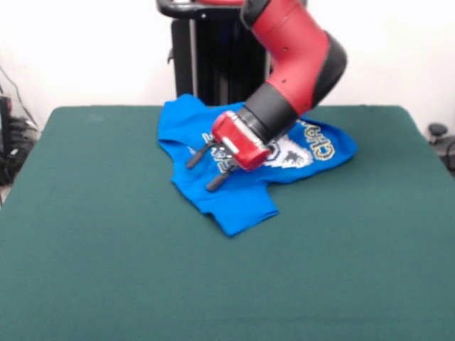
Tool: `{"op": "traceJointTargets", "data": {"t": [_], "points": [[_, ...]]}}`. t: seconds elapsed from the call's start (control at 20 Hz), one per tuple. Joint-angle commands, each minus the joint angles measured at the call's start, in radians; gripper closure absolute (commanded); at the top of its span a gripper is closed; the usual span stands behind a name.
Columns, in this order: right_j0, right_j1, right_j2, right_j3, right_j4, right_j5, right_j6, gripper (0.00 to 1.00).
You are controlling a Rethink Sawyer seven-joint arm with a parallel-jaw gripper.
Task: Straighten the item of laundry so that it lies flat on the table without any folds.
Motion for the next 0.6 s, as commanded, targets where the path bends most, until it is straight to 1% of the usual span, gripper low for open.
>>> {"op": "traceJointTargets", "data": {"t": [0.05,0.3,0.45,0.6], "points": [[-0.001,0.175,-0.037,-0.103,0.119,0.005,0.065,0.00],[-0.012,0.221,-0.047,-0.149,0.147,-0.014,0.071,0.00],[0.000,0.256,-0.058,-0.173,0.190,-0.003,0.078,0.00],[0.006,0.274,-0.070,-0.177,0.209,0.001,0.079,0.00]]}}
